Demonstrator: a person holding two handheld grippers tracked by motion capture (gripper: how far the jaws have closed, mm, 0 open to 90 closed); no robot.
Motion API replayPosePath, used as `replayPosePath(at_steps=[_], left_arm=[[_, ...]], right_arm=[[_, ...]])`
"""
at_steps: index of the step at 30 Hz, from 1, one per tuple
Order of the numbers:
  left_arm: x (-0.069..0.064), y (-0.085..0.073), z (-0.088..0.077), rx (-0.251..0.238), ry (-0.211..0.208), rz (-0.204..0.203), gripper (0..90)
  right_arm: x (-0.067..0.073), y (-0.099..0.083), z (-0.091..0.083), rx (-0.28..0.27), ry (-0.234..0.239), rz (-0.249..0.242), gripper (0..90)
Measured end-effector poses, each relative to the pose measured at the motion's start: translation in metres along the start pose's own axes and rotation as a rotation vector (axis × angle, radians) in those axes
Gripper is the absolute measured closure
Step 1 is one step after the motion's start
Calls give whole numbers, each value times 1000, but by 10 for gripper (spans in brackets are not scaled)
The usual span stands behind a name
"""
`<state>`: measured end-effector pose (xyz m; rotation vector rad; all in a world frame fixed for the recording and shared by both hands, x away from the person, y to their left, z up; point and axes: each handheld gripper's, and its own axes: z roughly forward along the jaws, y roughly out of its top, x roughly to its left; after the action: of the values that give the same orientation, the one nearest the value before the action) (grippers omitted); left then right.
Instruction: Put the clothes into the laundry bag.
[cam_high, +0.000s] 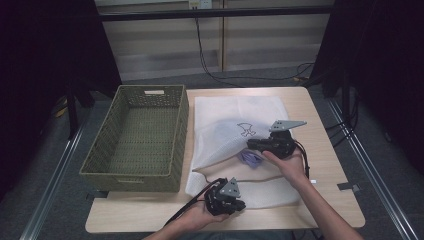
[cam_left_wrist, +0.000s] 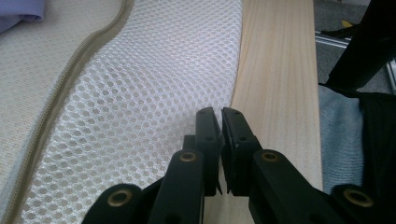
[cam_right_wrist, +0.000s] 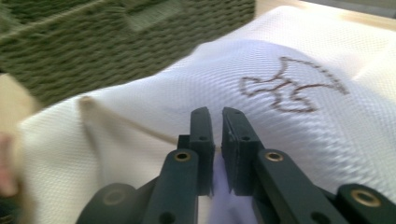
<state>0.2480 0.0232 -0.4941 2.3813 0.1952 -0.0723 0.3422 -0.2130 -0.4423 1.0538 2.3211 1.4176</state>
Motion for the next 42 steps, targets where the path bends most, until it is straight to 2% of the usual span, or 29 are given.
replayPosePath(at_steps=[1,4,6,8,12,20,23,28,29,34,36,42], left_arm=[[0,0,0,2,0,0,859],[0,0,0,2,1,2,859],[0,0,0,-4,0,1,859],[0,0,0,-3,0,2,858],[0,0,0,-7,-1,3,858],[0,0,0,-3,-1,6,858],[0,0,0,-6,-3,6,858],[0,0,0,-5,-3,4,857],[0,0,0,-6,-4,7,857],[0,0,1,-9,-6,4,857],[0,0,0,-7,-5,5,857],[0,0,0,2,-3,9,857]], right_arm=[[-4,-1,4,15,-17,-3,843],[-18,-11,18,42,-38,39,824],[-24,-15,23,61,-51,44,821],[-27,-18,27,72,-46,52,812],[-28,-25,35,132,-59,33,806],[-31,-33,42,171,-60,34,802],[-30,-35,43,187,-60,19,803],[-28,-36,47,202,-36,17,802],[-27,-36,47,207,-35,2,804],[-26,-35,47,219,-42,13,870],[-26,-34,46,206,-45,27,883],[-27,-29,36,156,-17,58,892]])
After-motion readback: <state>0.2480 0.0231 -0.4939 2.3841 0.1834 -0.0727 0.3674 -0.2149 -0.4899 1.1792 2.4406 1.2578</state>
